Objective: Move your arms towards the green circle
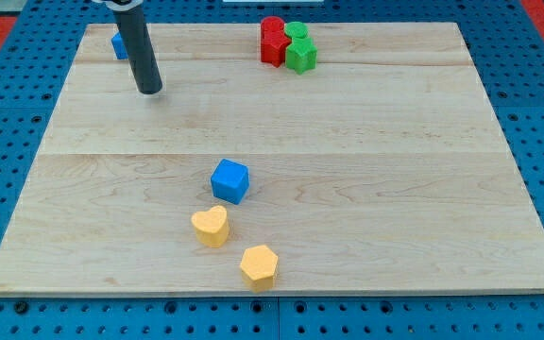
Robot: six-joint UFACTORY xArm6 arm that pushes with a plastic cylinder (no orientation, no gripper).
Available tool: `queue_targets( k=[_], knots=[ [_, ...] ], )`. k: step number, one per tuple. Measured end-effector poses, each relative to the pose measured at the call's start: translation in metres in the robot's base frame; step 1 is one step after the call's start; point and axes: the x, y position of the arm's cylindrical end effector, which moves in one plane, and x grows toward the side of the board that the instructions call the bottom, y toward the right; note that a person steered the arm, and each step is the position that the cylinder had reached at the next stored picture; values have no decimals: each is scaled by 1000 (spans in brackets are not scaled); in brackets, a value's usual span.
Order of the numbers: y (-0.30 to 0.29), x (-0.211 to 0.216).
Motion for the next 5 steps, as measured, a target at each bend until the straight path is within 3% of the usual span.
queue_targets(
  k=[1,3,5],
  knots=[
    [2,7],
    [62,103],
    [241,99]
  ],
)
